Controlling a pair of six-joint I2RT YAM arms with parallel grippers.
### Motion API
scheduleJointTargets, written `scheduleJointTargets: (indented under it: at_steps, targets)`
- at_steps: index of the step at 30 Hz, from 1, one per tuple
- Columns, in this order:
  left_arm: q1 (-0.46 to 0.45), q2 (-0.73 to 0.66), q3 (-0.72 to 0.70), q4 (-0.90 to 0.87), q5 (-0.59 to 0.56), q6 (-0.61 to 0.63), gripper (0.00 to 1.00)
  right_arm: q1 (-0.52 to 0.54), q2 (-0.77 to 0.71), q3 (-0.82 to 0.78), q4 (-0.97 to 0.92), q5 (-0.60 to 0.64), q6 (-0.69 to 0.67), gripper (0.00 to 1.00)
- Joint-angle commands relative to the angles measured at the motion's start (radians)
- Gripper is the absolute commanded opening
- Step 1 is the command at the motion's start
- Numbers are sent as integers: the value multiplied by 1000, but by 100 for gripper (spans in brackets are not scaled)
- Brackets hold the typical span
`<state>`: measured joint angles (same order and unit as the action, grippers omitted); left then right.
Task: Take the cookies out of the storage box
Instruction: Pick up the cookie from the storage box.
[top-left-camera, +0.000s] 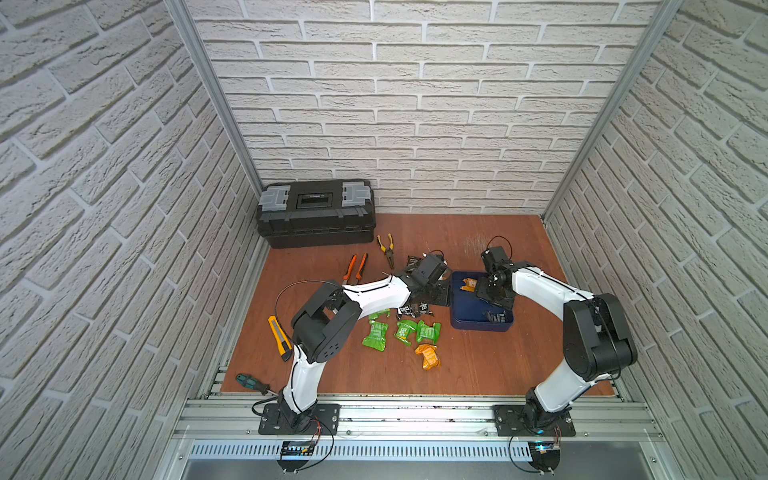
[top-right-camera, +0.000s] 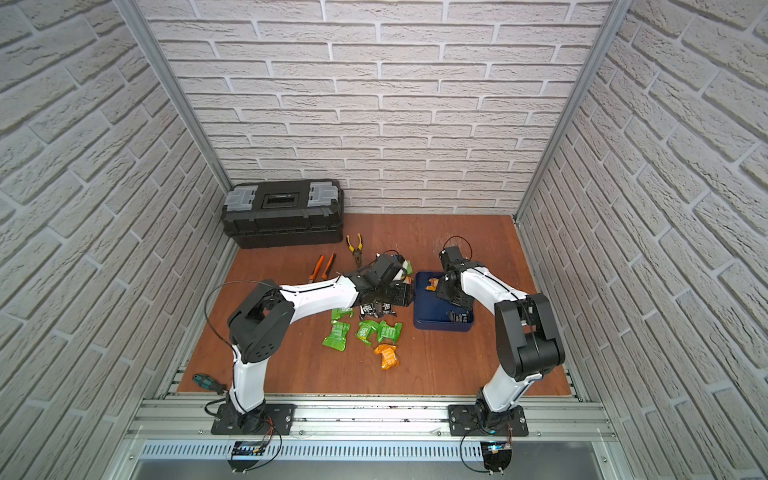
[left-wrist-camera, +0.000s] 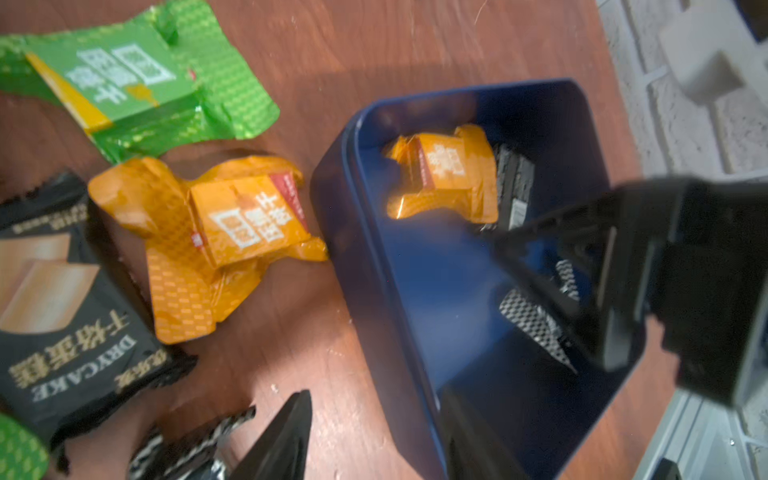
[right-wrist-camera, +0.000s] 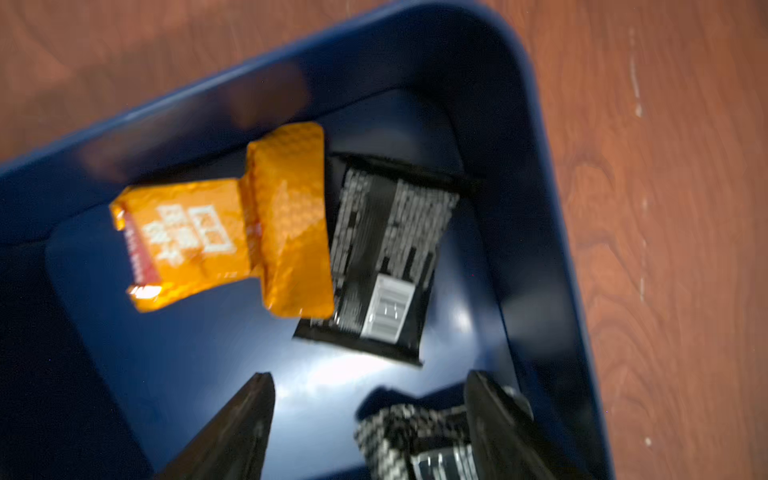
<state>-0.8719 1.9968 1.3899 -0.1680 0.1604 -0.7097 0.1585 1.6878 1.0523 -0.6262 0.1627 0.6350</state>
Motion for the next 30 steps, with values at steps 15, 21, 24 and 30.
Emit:
scheduleJointTargets:
  at_steps: [15, 21, 24, 30]
  targets:
    - [-3, 4, -2, 7, 47, 23, 56, -34, 122, 28, 89, -22, -47, 67]
    - [-3, -8, -17, 14, 37, 18, 56, -34, 58, -15, 97, -39, -77, 53]
    - [-4, -13, -20, 20, 37, 18, 56, -34, 21, -21, 65, -36, -105, 49]
    - [-3, -13, -22, 30, 33, 15, 56, -33, -52, -87, 30, -78, -121, 47]
